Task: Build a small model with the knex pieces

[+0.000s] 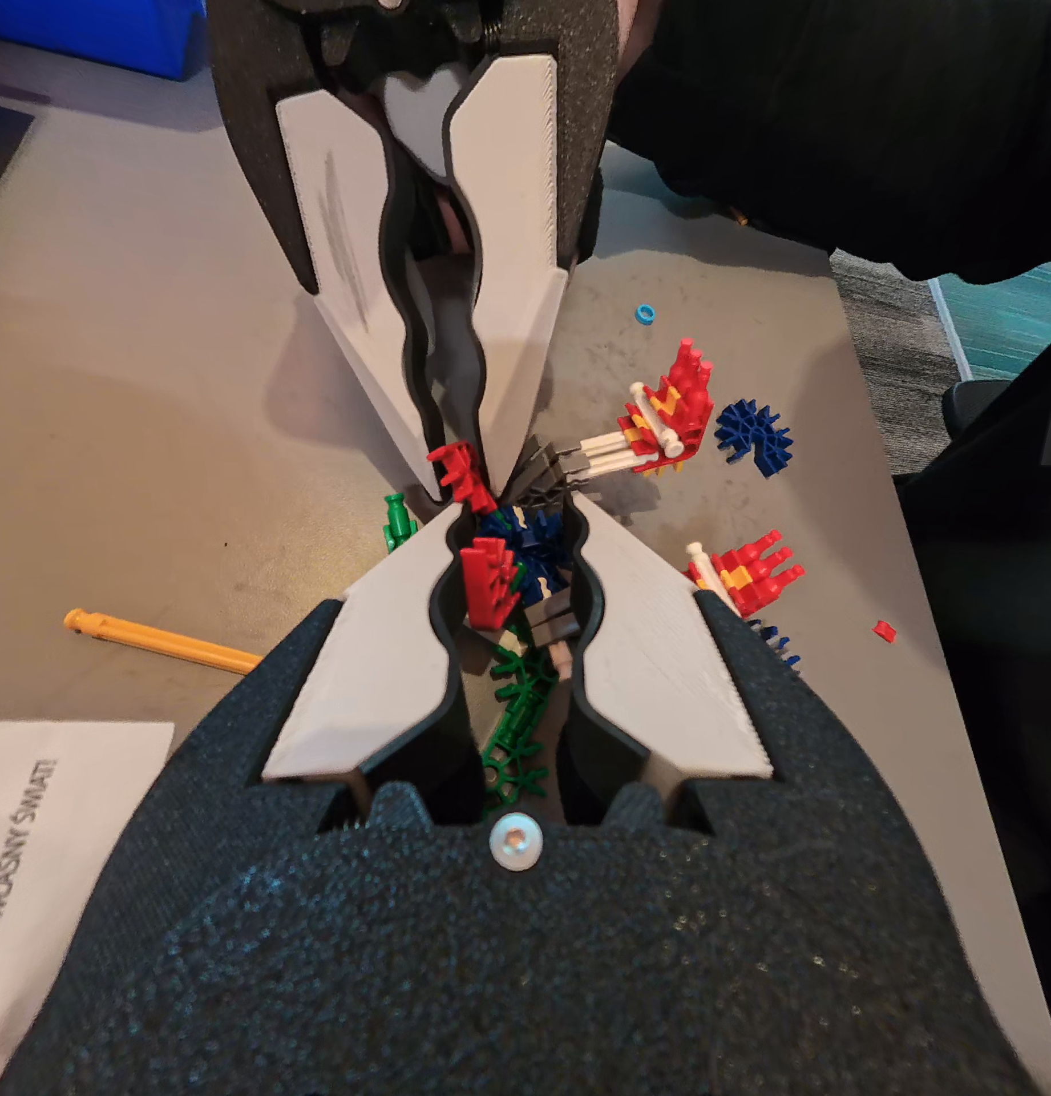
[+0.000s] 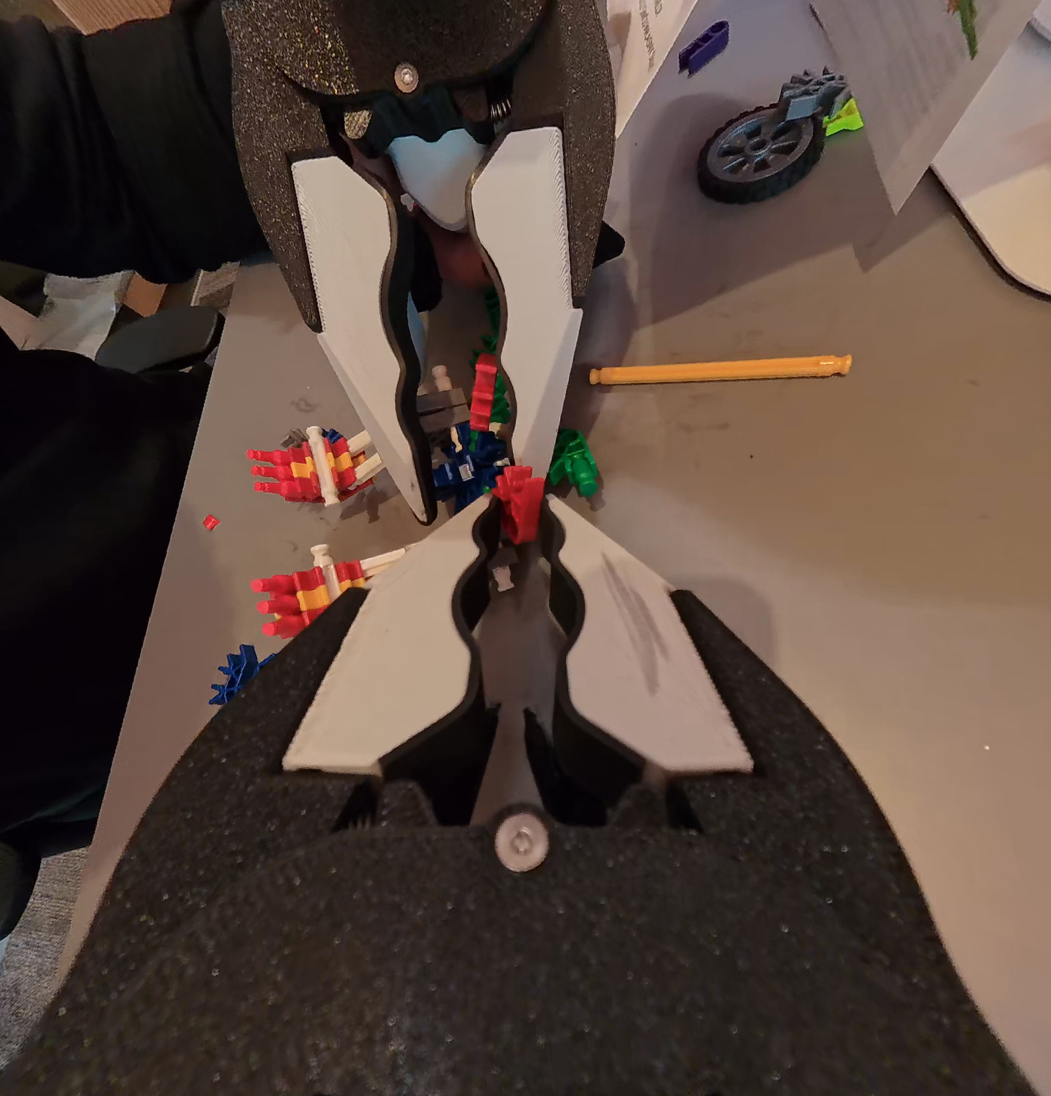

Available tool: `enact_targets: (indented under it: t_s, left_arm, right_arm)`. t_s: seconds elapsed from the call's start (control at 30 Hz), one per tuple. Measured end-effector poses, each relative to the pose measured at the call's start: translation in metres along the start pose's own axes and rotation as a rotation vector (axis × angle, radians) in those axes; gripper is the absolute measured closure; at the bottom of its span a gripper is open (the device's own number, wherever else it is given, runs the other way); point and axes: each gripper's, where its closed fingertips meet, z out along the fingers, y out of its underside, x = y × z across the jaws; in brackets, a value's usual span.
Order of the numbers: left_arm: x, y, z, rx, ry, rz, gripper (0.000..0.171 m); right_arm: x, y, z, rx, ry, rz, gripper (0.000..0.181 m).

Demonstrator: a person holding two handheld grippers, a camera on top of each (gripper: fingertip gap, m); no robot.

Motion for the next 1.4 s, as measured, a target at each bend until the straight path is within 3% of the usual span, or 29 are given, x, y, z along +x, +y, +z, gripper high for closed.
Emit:
enact_targets:
  t_s: [0.37,0.9,1.13,1.4]
  left_arm:
    - [0.002,0.003,-0.001,-0.026,-0.012,0.029,0.143]
    - [-0.004,0.009,-0.010,-0.160,-0.182,0.169,0.142]
    - [0.000,0.013,-0.011,-0.187,-0.153,0.143,0.143]
    - [0.003,0.012,-0.008,-0.122,-0.094,0.091,0.144]
  right_arm:
    - [-0.004,0.000,0.003,-0.012,-0.026,0.032,0.171]
    - [-0.004,-0.008,0.005,0.024,0.005,-0.036,0.174]
    - [-0.007,-0.008,0.010,0.013,-0.001,-0.054,0.173]
    - [-0.006,-0.006,0.011,-0.005,-0.024,-0.005,0.173]
